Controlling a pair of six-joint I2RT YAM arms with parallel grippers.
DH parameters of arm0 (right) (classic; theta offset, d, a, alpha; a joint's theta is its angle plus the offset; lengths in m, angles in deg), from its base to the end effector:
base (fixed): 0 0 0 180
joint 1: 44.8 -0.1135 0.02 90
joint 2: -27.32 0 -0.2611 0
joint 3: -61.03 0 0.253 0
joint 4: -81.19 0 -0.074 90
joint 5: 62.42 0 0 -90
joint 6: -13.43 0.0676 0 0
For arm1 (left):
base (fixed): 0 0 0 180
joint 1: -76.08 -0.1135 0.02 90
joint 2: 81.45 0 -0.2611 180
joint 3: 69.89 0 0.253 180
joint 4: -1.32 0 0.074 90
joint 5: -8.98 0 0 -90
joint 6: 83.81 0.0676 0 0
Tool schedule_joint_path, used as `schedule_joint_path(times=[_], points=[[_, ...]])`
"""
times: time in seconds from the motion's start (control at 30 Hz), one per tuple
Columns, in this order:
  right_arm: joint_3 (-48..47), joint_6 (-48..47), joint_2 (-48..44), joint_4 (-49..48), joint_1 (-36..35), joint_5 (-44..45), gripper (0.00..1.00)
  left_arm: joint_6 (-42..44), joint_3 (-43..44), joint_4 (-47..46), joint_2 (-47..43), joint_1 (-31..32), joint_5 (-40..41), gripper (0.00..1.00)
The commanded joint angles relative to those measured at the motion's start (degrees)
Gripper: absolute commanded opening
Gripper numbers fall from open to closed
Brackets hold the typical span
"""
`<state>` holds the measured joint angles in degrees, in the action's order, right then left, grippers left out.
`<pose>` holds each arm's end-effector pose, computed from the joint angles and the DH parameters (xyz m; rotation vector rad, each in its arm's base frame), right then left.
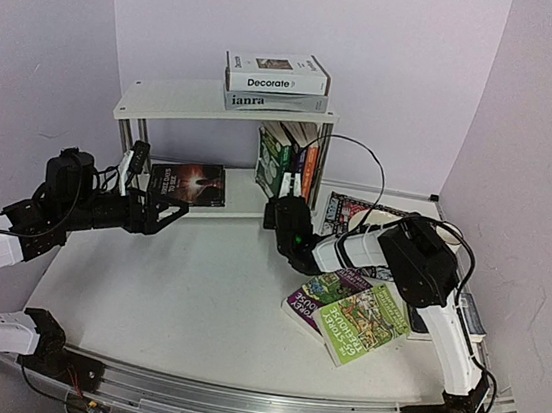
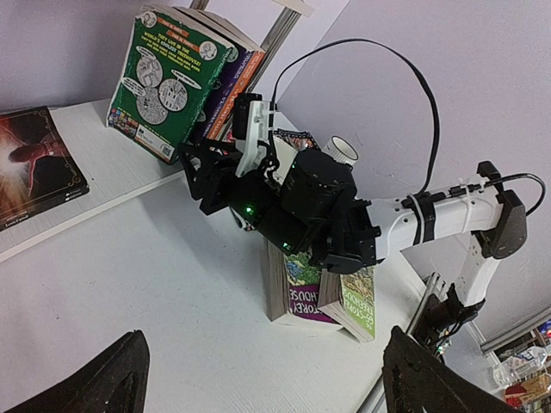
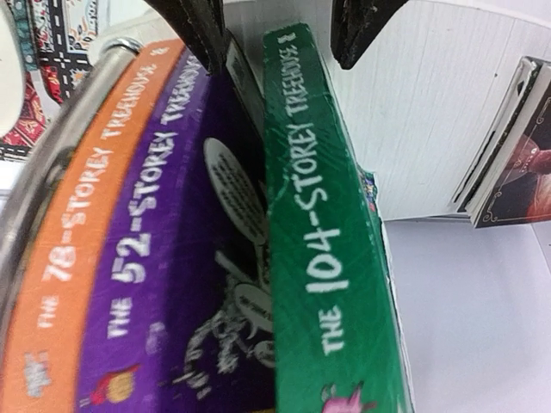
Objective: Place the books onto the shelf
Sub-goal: Place the book on the shelf.
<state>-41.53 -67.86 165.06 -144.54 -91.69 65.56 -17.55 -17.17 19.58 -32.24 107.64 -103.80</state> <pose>0.4029 0.3696 0.1666 0.0852 1.4321 0.3405 0.1855 -0.1447 0.2920 0.4269 1.8886 -1.0258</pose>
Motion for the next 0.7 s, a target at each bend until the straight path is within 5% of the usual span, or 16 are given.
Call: schedule_joint_path(times=[0.0,0.47,0.67], points=[[3.66,1.55,-6.99,-5.31,-0.72,2.77,0.43,0.81,1.74,-0.33,-0.14,-0.01,-0.55,0.95],[21.33,-0.78,-20.2,-8.18,-5.72,1.06,0.46,-0.85,1.24,-1.25,1.23,-0.01,-1.09,0.95],[35.15,5.02,-33.83,0.66,-6.51,-3.49,0.48,-1.94,0.59,-2.55,2.45,0.02,-2.03,0.95]])
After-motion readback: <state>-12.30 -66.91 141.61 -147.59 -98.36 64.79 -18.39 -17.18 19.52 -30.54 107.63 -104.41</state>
